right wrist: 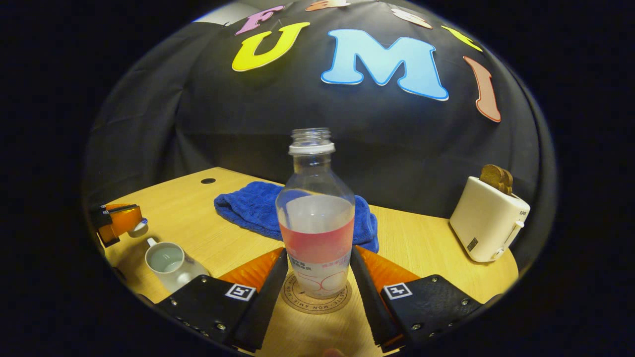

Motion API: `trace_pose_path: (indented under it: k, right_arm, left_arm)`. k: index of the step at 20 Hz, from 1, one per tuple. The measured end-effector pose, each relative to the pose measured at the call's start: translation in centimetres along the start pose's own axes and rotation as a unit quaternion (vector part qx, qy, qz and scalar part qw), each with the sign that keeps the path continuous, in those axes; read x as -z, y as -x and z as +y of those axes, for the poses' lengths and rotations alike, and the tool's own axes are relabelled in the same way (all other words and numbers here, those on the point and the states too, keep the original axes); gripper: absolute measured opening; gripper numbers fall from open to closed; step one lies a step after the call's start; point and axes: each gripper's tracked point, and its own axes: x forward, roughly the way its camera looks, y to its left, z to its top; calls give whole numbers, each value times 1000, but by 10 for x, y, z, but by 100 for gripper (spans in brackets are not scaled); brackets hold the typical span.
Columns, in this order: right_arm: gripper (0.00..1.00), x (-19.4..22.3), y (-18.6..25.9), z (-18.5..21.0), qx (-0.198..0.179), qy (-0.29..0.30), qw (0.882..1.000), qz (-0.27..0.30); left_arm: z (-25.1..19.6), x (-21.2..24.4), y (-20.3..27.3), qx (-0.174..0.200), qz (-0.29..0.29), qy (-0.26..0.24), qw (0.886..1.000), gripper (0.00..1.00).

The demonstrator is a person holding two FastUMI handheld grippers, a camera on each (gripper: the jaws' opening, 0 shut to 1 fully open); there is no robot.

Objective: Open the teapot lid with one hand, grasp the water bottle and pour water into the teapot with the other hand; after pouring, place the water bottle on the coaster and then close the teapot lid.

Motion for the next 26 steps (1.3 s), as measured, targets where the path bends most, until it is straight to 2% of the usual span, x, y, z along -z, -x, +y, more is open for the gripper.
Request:
trace_pose_path:
  k: [3, 6, 14, 22, 26]
  right_arm:
    - [90, -1, 4, -3, 12, -2, 1000, -9]
    - [95, -10, 14, -13, 21, -1, 1000, -23]
    - [95, -18, 53, -38, 51, -7, 997, -55]
    - [95, -19, 88, -45, 52, -44, 995, -77]
    - [95, -21, 104, -51, 50, -58, 993, -89]
  left_arm:
    - [-5, -2, 3, 8, -7, -1, 1000, 13]
    - [-12, -5, 3, 17, -12, -5, 1000, 13]
    - [-47, -25, 10, 73, -47, 1, 996, 13]
    - [-114, -43, 14, 137, -70, -42, 987, 13]
    - [-131, -34, 12, 146, -61, -52, 986, 13]
